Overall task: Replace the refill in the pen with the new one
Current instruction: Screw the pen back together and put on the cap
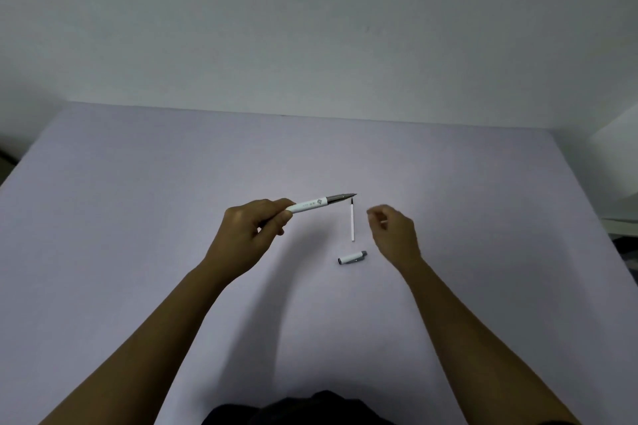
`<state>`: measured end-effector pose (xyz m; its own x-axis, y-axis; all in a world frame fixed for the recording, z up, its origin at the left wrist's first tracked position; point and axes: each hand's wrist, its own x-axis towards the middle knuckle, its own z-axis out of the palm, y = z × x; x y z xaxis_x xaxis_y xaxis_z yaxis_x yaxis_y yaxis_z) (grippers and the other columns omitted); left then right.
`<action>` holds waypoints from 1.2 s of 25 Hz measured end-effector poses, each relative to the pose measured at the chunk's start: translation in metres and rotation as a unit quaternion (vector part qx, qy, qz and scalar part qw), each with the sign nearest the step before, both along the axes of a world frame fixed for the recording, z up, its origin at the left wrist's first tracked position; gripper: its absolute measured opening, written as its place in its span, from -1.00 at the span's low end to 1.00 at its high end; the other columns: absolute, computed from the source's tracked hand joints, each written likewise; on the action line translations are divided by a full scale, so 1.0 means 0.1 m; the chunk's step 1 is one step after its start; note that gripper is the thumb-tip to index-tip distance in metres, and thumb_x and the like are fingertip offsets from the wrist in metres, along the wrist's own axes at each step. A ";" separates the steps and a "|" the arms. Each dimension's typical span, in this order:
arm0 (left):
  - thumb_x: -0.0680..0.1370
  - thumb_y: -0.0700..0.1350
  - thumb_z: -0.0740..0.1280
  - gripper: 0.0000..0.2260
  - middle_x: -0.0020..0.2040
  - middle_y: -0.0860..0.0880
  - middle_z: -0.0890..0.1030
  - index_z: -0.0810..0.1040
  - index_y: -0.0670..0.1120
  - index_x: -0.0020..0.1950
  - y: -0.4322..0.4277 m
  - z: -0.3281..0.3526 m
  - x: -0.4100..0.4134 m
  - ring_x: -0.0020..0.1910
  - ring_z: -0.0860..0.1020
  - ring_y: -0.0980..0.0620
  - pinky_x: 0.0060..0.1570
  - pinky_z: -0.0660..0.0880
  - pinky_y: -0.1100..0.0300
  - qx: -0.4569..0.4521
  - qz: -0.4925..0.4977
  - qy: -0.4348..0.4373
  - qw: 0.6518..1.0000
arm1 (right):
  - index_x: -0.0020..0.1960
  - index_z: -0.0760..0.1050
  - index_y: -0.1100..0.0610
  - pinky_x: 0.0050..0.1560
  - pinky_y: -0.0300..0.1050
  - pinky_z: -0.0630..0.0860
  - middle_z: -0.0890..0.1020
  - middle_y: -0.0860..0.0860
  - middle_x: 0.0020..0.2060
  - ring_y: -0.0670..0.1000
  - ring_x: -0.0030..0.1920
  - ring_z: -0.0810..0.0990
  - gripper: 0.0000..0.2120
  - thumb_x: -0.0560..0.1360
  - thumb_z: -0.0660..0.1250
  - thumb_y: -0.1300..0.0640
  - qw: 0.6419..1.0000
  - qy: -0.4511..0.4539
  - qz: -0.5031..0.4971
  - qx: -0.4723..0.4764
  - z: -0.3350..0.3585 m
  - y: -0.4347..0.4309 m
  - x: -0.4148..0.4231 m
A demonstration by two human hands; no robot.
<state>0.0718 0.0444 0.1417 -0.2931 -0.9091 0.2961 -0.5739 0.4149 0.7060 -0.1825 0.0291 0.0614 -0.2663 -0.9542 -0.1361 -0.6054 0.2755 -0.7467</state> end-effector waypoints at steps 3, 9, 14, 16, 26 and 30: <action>0.51 0.06 0.17 -0.71 -0.34 0.05 0.59 0.61 -0.02 0.05 -0.01 -0.06 0.04 -0.21 0.60 0.17 -0.29 0.41 0.37 0.017 0.012 0.001 1.000 | 0.05 0.57 0.20 -0.05 -0.17 0.44 0.65 0.18 -0.04 0.15 -0.05 0.62 -0.81 0.49 0.32 0.12 0.995 0.050 0.026 0.088 -0.51 0.17 0.02; 0.51 0.06 0.17 -0.72 -0.34 0.02 0.61 0.60 0.00 0.05 -0.03 -0.08 0.10 -0.23 0.59 0.18 -0.30 0.41 0.31 0.025 0.018 -0.005 1.000 | 0.03 0.58 0.21 -0.04 -0.18 0.41 0.55 0.15 -0.01 0.14 -0.04 0.58 -0.81 0.43 0.40 0.20 0.987 0.092 0.103 0.086 -0.83 0.36 0.07; 0.50 0.07 0.17 -0.69 -0.35 0.04 0.60 0.61 -0.01 0.05 -0.01 -0.13 0.17 -0.22 0.58 0.22 -0.28 0.40 0.39 0.034 0.023 -0.015 0.999 | -0.12 0.55 0.19 -0.27 -0.39 0.35 0.57 -0.01 -0.26 -0.08 -0.25 0.52 -0.87 0.37 0.46 0.24 0.997 0.006 0.081 0.007 -0.55 0.36 -0.04; 0.50 0.07 0.19 -0.71 -0.36 0.09 0.58 0.62 -0.02 0.05 0.01 -0.18 0.21 -0.23 0.57 0.26 -0.29 0.37 0.48 0.046 0.021 -0.026 0.998 | -0.12 0.57 0.19 -0.26 -0.51 0.35 0.54 -0.11 -0.32 -0.21 -0.29 0.51 -0.86 0.35 0.48 0.27 0.995 -0.016 0.057 -0.077 -0.30 0.29 -0.07; 0.51 -0.05 0.22 -0.78 -0.28 0.07 0.58 0.62 -0.01 0.04 0.07 -0.13 0.13 -0.23 0.58 0.26 -0.30 0.36 0.49 0.053 0.018 -0.039 0.998 | 0.00 0.57 0.18 0.01 -0.46 0.44 0.57 -0.09 -0.12 -0.24 -0.07 0.52 -0.83 0.42 0.43 0.23 0.967 -0.005 0.133 -0.216 0.37 0.09 -0.06; 0.51 -0.07 0.23 -0.79 -0.36 0.07 0.58 0.62 -0.03 0.03 0.09 -0.10 0.12 -0.25 0.56 0.30 -0.31 0.36 0.48 0.049 0.023 -0.034 0.998 | 0.01 0.57 0.18 0.02 -0.38 0.47 0.57 -0.10 -0.10 -0.12 -0.05 0.53 -0.84 0.43 0.42 0.21 0.962 -0.003 0.151 -0.229 0.44 0.10 0.01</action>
<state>0.0842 0.0537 0.1319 -0.2663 -0.9460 0.1850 -0.6393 0.3169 0.7006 -0.1813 0.0390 0.1057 0.0309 -0.9483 0.3158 -0.6023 -0.2698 -0.7513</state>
